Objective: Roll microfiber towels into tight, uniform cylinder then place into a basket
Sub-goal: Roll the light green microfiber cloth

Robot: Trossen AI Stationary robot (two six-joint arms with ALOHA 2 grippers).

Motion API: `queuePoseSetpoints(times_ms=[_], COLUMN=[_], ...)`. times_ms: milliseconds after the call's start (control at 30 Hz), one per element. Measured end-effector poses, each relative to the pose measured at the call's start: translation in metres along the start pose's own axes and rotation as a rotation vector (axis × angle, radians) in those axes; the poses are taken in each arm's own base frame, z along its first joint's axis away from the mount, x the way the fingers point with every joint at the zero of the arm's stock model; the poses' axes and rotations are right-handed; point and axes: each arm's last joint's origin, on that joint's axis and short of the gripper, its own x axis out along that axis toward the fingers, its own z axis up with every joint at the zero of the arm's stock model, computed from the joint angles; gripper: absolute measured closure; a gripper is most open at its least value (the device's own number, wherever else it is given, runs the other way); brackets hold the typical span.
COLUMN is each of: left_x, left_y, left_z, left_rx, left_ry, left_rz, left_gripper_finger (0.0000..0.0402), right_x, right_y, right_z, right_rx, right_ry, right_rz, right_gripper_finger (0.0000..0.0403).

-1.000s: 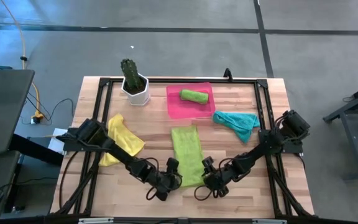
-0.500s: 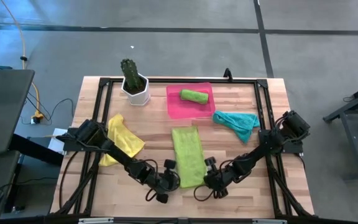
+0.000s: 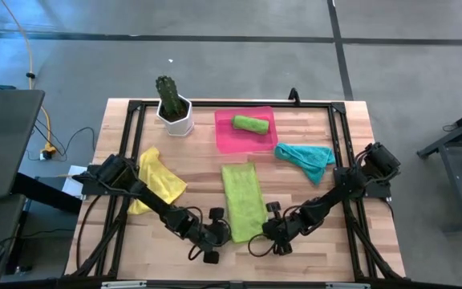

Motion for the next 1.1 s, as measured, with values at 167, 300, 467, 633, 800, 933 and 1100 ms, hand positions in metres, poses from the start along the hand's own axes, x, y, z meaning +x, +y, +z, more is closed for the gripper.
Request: queuePoseSetpoints(times_ms=[167, 300, 467, 633, 800, 933, 1100], left_x=[-0.002, -0.003, -0.001, 0.003, 0.005, 0.008, 0.016], left_y=[-0.006, -0.007, -0.004, 0.003, 0.009, 0.009, 0.007], left_z=[0.002, 0.002, 0.002, 0.004, 0.006, 0.004, -0.001], left_rx=[0.094, 0.307, 0.621, 0.663, 0.664, 0.662, 0.675], left_ry=[-0.039, -0.046, -0.042, -0.033, -0.028, -0.026, -0.044], left_rz=[-0.023, -0.009, 0.011, 0.008, -0.022, -0.074, -0.072], left_gripper_finger=[0.0327, 0.0277, 0.0239, 0.0232, 0.0239, 0.025, 0.0256], right_x=[0.0, 0.0, 0.0, 0.0, 0.0, 0.0, 0.0], right_y=[0.0, 0.0, 0.001, 0.002, 0.003, 0.003, 0.003], right_z=[0.0, 0.0, 0.0, 0.0, 0.001, 0.001, 0.002], right_rx=[0.033, 0.066, 0.125, 0.155, 0.157, 0.158, 0.16], right_ry=[0.006, 0.008, 0.014, 0.012, 0.005, -0.001, -0.015], right_rz=[0.007, 0.015, 0.039, 0.052, 0.061, 0.063, 0.072], right_gripper_finger=[0.0401, 0.0402, 0.0402, 0.0402, 0.0402, 0.0402, 0.0402])
